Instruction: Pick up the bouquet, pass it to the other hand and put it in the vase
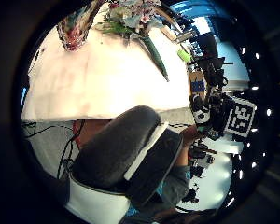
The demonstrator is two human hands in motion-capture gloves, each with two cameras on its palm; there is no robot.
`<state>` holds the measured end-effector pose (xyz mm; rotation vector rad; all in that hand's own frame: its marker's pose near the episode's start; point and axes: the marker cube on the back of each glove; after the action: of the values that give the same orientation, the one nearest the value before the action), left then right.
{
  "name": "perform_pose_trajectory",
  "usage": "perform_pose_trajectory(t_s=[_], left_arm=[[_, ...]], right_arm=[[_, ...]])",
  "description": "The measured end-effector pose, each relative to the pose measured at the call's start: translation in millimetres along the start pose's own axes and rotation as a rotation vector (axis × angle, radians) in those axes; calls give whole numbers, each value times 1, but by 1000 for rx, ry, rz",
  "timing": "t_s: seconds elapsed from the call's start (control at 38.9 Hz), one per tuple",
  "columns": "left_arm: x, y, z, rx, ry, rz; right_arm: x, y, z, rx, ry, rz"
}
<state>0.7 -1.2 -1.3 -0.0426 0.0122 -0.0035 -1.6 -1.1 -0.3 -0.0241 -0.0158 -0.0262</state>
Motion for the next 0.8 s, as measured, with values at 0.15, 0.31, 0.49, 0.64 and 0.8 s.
perform_pose_trajectory(t_s=[0.15, 0.31, 0.49, 0.64, 0.8], left_arm=[[1, -3, 0, -1, 1, 7], [1, -6, 2, -1, 3, 9], [2, -5, 0, 4, 4, 18], [2, -1, -1, -2, 3, 22], [3, 0, -2, 12, 6, 26]], right_arm=[[-1, 0, -1, 11, -3, -9], [1, 1, 2, 1, 5, -10], [4, 2, 1, -6, 6, -5], [18, -1, 0, 11, 24, 13], [39, -1, -4, 22, 32, 46]])
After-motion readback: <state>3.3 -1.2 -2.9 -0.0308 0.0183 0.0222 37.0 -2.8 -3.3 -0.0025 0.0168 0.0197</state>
